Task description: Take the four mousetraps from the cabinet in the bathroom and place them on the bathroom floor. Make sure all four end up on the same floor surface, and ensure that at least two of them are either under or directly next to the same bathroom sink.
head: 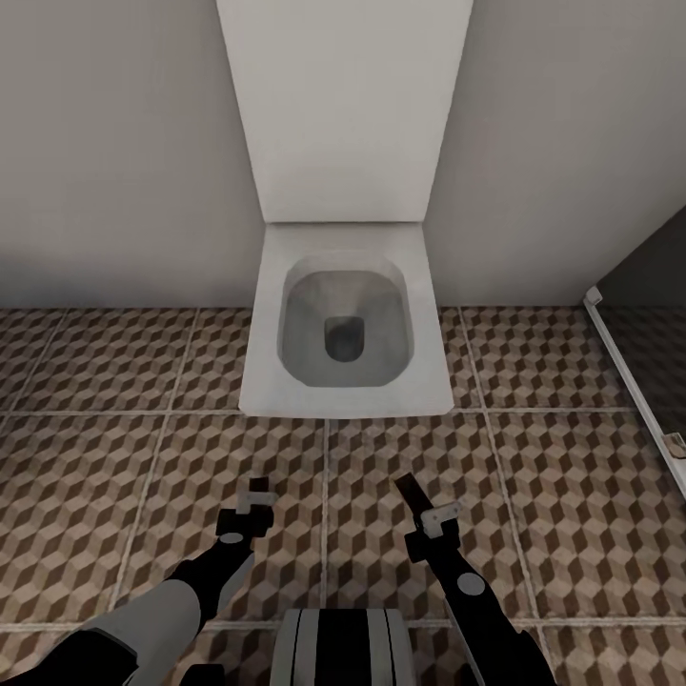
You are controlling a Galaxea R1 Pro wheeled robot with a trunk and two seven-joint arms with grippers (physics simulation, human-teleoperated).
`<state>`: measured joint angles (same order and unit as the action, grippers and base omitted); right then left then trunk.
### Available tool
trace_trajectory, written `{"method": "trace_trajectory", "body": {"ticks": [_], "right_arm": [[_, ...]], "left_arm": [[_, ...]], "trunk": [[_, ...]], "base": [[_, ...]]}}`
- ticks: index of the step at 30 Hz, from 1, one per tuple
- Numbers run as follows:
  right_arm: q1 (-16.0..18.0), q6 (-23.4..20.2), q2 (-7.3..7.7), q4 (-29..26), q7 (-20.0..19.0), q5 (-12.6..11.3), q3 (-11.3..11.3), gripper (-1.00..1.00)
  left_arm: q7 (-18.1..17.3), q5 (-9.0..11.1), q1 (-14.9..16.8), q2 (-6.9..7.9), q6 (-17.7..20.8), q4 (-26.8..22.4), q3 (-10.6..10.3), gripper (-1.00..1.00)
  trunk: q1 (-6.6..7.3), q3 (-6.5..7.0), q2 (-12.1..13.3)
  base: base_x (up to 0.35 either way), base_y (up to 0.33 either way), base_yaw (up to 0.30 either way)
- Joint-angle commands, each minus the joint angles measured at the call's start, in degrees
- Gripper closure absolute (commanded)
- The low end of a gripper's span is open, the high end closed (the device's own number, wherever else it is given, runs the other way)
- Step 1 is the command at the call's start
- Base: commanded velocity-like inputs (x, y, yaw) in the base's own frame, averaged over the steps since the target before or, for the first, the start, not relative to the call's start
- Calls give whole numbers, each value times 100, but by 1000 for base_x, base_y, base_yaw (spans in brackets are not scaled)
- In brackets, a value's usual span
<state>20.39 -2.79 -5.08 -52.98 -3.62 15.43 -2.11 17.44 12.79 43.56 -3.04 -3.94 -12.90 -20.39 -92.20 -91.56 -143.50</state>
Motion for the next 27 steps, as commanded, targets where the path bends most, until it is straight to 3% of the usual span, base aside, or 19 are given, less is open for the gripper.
{"method": "trace_trajectory", "body": {"ticks": [1, 27], "right_arm": [[0, -29, 0, -11, -28, 48, 8, 100], [0, -20, -5, -61, -16, 62, 1, 100]], "left_arm": [[49, 48, 4, -7, -19, 20, -53, 100], [49, 48, 4, -30, -24, 174, -53, 100]], "trunk": [[1, -3, -1], [1, -3, -1]], "base": [[0, 0, 0], [0, 0, 0]]}}
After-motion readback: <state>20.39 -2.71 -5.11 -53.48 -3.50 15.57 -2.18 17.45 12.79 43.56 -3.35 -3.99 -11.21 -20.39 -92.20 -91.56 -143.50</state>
